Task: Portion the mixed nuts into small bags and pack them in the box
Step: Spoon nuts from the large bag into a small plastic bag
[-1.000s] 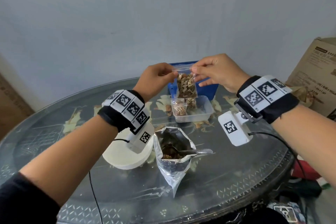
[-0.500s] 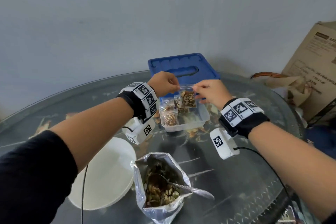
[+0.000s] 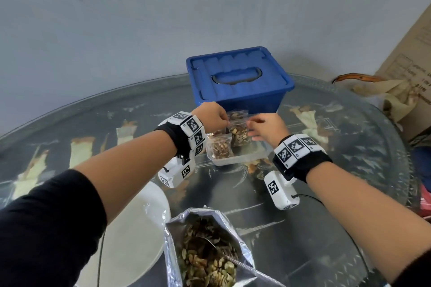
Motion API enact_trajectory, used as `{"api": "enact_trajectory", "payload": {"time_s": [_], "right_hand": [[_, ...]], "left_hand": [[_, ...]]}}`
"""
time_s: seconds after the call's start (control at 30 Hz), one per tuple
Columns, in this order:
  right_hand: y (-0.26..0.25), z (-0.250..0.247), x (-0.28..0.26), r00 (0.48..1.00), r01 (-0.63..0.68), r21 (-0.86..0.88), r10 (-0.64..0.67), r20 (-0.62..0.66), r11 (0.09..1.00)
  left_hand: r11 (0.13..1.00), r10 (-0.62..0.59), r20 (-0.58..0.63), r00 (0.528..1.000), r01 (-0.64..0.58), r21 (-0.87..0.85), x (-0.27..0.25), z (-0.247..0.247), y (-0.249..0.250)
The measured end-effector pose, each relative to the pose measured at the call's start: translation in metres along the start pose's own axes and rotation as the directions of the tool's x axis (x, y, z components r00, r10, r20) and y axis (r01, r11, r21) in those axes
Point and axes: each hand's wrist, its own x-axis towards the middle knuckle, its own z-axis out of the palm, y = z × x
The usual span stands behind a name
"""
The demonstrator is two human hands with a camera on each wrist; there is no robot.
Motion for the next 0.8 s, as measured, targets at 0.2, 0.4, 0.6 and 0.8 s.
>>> {"api": "enact_trajectory", "payload": {"time_s": [0.2, 0.4, 0.6, 0.8], "right_hand": [[-0.002, -0.008, -0.011, 0.996, 0.040, -0.054, -0.044, -0.073, 0.998], [-0.024, -0.025, -0.048, 0.987, 0.150, -0.239, -0.157, -0.012, 0.959], [-0.030, -0.028, -0.092, 0.967, 0.252, -0.321, -0.222, 0.128, 0.913], [-0.015, -0.022, -0.126, 0.961, 0.268, -0.388, -0.215, 0.175, 0.882]], "left_hand": [[0.999, -0.003, -0.053, 0.999, 0.000, -0.050, -0.016, -0.006, -0.004], [0.989, -0.107, -0.075, 0.991, 0.099, -0.112, -0.056, -0.027, -0.022], [0.980, -0.184, -0.129, 0.974, 0.171, -0.104, -0.116, -0.045, -0.041], [0.968, -0.249, -0.147, 0.957, 0.243, -0.059, -0.174, -0.045, -0.054]]}}
